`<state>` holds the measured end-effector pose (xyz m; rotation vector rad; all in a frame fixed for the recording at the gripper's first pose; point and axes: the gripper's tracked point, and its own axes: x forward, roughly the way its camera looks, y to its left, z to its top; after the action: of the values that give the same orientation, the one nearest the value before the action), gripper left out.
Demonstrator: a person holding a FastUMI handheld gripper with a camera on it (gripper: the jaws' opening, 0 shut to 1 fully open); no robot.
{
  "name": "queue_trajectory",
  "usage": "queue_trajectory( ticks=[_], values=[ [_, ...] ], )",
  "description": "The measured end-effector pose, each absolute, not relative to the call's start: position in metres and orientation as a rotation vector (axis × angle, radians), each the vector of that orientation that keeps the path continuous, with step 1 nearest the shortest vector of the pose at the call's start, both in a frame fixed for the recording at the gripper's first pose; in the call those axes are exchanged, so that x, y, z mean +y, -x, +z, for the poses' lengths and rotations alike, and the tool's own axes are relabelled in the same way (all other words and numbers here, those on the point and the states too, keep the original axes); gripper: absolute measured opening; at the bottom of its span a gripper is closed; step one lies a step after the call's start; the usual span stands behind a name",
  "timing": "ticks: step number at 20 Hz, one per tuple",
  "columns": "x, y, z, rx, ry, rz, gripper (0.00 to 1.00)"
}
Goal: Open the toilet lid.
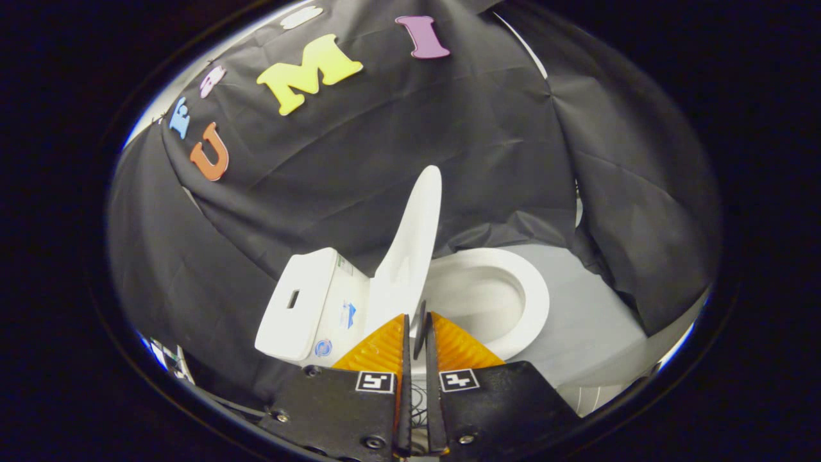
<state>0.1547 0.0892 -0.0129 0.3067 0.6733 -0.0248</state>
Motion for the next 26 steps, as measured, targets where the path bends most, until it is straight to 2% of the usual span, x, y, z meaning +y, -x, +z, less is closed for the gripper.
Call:
queue_trajectory(
  ticks=[9,22,26],
  values=[
    [0.12,-0.159,0.001,0.655,-0.124,-0.147,0.13],
    [0.223,-0.166,0.03,0.598,-0.056,-0.045,0.13],
    [0.262,-0.168,0.032,0.587,-0.003,0.009,0.17]
  ],
)
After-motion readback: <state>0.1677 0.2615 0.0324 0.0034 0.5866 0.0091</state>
